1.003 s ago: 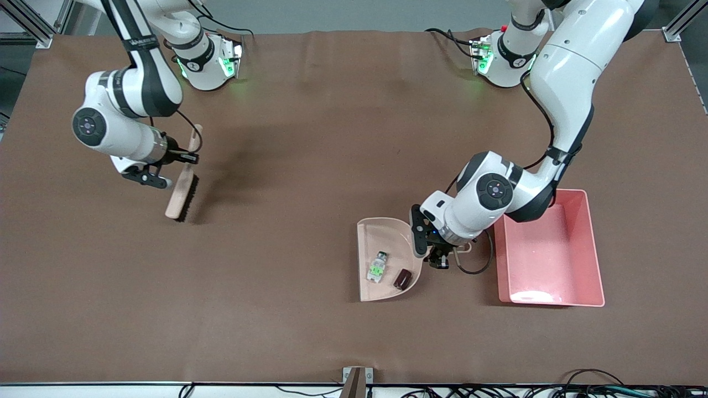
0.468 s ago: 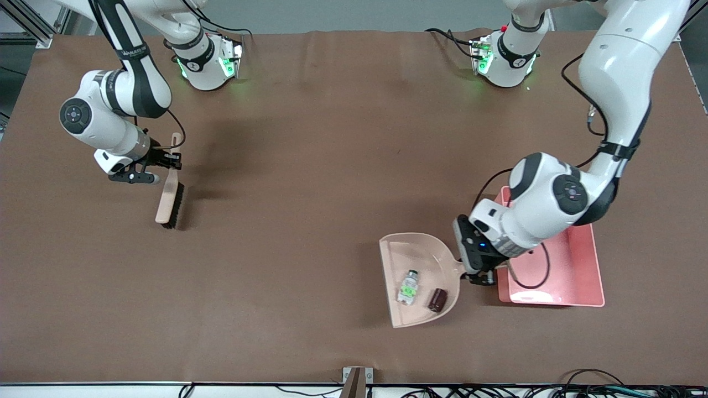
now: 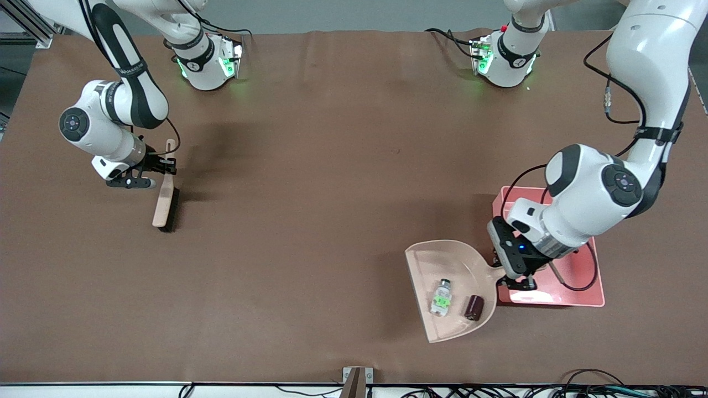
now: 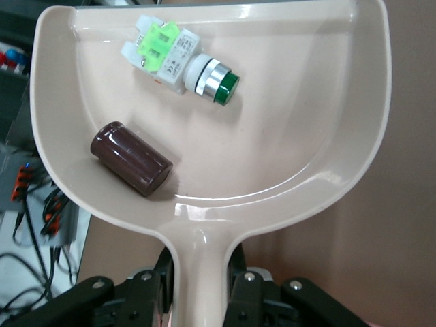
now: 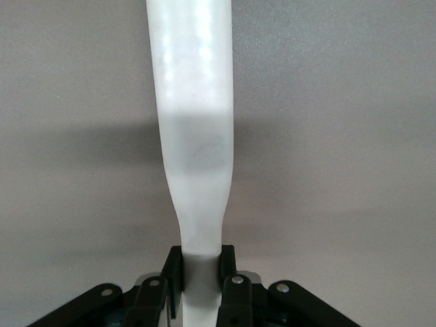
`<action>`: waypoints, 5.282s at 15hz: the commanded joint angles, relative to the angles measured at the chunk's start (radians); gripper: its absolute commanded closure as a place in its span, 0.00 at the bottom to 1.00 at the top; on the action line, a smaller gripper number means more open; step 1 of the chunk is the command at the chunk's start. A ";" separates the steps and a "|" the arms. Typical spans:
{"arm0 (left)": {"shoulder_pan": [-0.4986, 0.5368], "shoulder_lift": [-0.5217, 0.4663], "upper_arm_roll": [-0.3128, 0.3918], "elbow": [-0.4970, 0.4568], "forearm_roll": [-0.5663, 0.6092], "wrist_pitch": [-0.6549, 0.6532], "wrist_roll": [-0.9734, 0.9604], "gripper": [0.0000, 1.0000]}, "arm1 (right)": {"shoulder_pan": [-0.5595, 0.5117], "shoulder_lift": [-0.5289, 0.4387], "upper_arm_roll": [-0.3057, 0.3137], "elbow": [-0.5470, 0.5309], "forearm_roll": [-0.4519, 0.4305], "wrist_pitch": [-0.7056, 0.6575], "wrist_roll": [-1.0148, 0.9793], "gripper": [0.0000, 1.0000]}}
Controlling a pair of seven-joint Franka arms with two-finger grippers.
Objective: Clean e-waste and dump in bin
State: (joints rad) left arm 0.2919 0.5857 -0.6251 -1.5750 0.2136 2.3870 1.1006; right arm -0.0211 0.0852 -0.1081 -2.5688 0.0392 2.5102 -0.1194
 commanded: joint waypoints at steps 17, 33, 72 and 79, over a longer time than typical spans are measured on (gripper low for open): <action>-0.040 -0.225 0.433 -0.026 -0.293 -0.341 0.649 0.99 | -0.025 0.010 0.024 0.117 0.004 0.018 -0.005 0.00; -0.111 -0.190 0.604 -0.017 0.113 -0.353 0.699 0.99 | 0.018 -0.082 0.027 0.982 -0.005 -1.114 0.032 0.00; -0.470 0.000 0.364 0.000 -0.258 -0.062 -0.011 0.97 | -0.033 -0.090 0.070 1.093 -0.042 -1.055 0.041 0.00; -0.484 0.006 0.363 -0.100 -0.180 0.047 -0.008 0.97 | -0.033 -0.088 0.071 1.095 -0.039 -1.054 0.041 0.00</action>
State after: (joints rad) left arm -0.1878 0.6050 -0.2601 -1.6481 -0.0175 2.4134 1.0941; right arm -0.0423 -0.0054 -0.0471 -1.4811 -0.0054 1.4549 -0.0885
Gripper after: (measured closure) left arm 0.665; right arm 0.000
